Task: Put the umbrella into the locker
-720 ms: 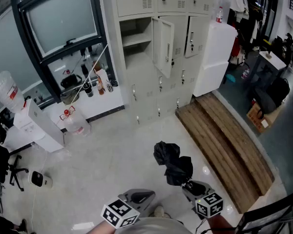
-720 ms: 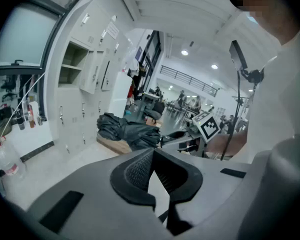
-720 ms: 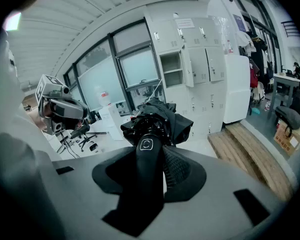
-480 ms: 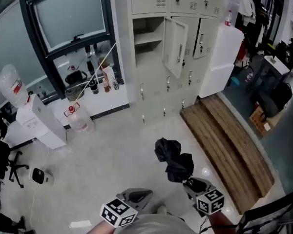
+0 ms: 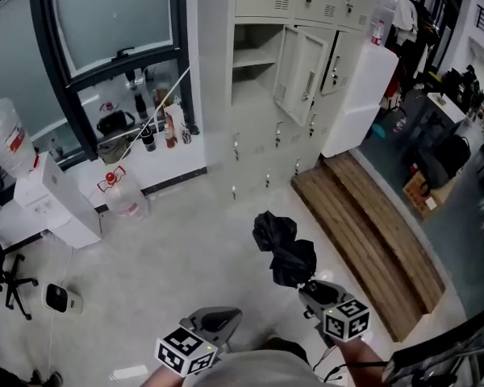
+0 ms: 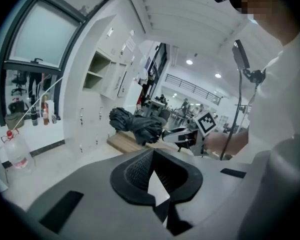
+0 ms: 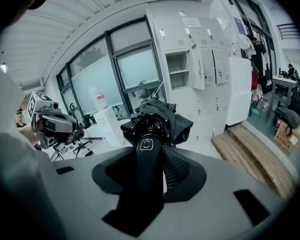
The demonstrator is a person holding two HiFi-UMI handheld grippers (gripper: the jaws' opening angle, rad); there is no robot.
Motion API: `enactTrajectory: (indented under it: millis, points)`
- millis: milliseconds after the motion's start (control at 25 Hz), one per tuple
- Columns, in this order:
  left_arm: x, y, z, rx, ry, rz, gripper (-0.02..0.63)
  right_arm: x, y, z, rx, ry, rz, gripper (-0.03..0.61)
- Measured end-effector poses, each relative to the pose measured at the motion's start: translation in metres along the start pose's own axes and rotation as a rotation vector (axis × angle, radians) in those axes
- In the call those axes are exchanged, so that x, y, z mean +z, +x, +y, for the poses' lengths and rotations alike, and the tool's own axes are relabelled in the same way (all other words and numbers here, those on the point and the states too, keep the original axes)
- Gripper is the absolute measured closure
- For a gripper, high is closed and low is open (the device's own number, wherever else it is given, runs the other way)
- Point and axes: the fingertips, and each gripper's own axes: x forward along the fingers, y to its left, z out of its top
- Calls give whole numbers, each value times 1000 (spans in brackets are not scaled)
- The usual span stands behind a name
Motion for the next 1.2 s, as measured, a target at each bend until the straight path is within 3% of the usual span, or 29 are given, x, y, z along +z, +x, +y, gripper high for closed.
enactTrajectory:
  millis: [240, 440, 960, 1200]
  points:
    - [-6, -13, 36, -36, -1, 27, 603, 22, 26, 4, -54, 14, -21, 422]
    - [17, 17, 65, -54, -6, 5, 603, 56, 58, -29, -64, 4, -45, 422]
    - [143, 129, 153, 12, 9, -38, 603, 198, 159, -166, -18, -110, -95, 422]
    - [179, 156, 186, 15, 8, -47, 603, 239, 208, -202, -14, -121, -94, 422]
